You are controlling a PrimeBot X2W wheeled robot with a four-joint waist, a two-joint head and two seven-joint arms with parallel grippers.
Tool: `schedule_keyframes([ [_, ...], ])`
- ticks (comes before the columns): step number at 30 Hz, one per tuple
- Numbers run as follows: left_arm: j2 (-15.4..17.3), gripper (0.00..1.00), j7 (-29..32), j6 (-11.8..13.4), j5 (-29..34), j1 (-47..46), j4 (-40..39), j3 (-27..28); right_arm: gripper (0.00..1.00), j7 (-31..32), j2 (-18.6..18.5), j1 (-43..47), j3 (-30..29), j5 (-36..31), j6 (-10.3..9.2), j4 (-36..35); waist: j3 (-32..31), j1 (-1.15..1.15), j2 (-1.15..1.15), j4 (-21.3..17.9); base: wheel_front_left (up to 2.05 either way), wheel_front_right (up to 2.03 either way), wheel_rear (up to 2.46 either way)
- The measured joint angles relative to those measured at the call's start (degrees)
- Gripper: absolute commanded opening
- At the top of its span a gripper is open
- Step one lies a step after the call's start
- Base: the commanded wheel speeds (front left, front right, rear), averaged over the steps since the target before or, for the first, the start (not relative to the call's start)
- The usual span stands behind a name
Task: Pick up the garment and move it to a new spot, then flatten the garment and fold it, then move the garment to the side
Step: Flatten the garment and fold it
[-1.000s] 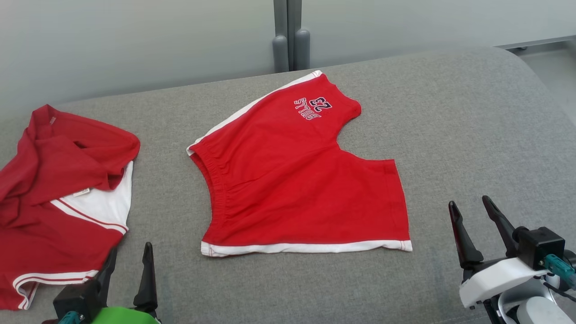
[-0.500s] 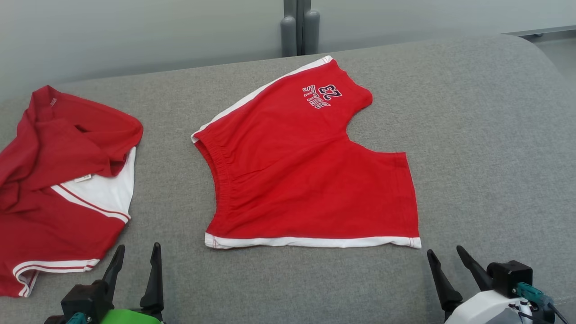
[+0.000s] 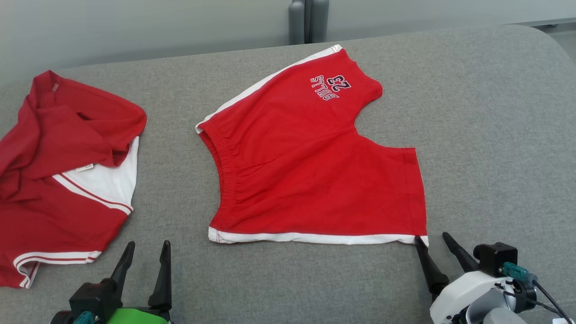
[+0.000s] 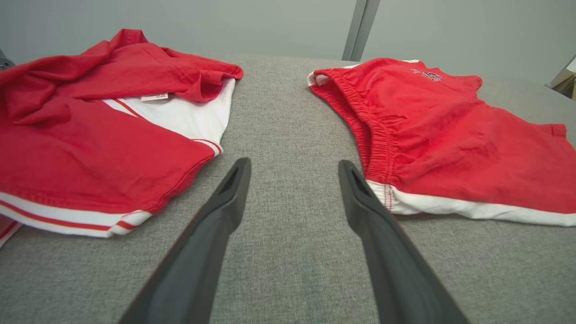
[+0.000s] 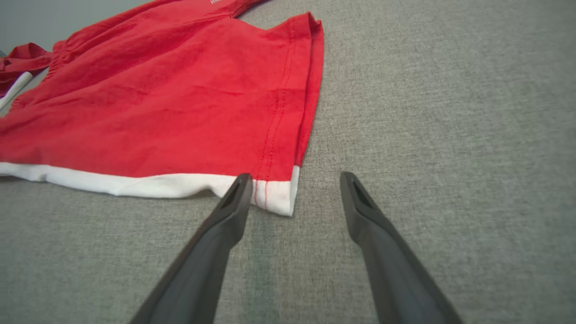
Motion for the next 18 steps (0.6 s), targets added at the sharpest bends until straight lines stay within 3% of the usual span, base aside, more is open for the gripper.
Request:
schedule_keyframes([
  [4, 0.0, 1.00, 0.0, -0.4, 0.8, -0.1, 0.0, 0.0, 1.00, 0.0, 1.1, -1.5, 0.1, 0.5, 0.71, 1.7, 0.4, 0.00, 0.00, 0.1, 0.00, 0.00, 0.00],
  [6, -0.1, 1.00, 0.0, -0.5, 1.0, -0.1, 0.1, 0.0, 0.82, 0.0, 1.2, -2.0, 0.1, 0.6, 1.03, 2.9, 0.4, 0.00, 0.00, 0.1, 0.00, 0.00, 0.00],
  [7, -0.1, 1.00, 0.0, -0.5, 1.0, -0.1, 0.1, 0.0, 0.82, 0.0, 1.3, -2.1, 0.2, 0.8, 1.21, 3.3, 0.5, 0.00, 0.00, 0.1, 0.00, 0.00, 0.00],
  [9, -0.2, 1.00, 0.0, -0.6, 1.0, -0.1, 0.1, 0.0, 0.90, 0.0, 1.4, -2.1, 0.2, 1.0, 1.51, 3.8, 0.5, 0.00, 0.00, 0.1, 0.00, 0.00, 0.00],
  [11, -0.2, 1.00, 0.0, -0.6, 1.0, -0.1, 0.1, 0.1, 0.87, 0.0, 1.6, -2.3, 0.2, 1.1, 1.52, 4.6, 0.5, 0.00, 0.00, 0.1, 0.00, 0.00, 0.00],
  [12, -0.2, 1.00, 0.0, -0.8, 1.0, -0.1, 0.1, 0.1, 0.68, 0.0, 1.7, -2.4, 0.2, 1.1, 1.53, 4.9, 0.5, 0.00, 0.00, 0.1, 0.00, 0.00, 0.00],
  [16, -0.4, 1.00, 0.0, -1.3, 1.1, -0.1, 0.3, 0.2, 0.62, 0.0, 2.1, -3.6, 0.6, 1.1, 2.11, 6.3, 0.6, 0.00, 0.00, -0.2, 0.00, 0.00, 0.00],
  [17, -0.4, 1.00, 0.0, -1.7, 1.2, -0.2, 0.5, -0.1, 0.50, 0.0, 2.2, -3.7, 0.5, 1.1, 2.20, 6.4, 0.7, 0.00, 0.00, -0.3, 0.00, 0.00, 0.00],
  [18, -0.5, 1.00, -0.1, -2.1, 1.2, -0.3, 1.0, -0.5, 0.47, 0.0, 2.3, -3.9, 0.5, 1.1, 2.53, 6.7, 0.7, 0.00, 0.00, -0.4, 0.00, 0.00, 0.00],
])
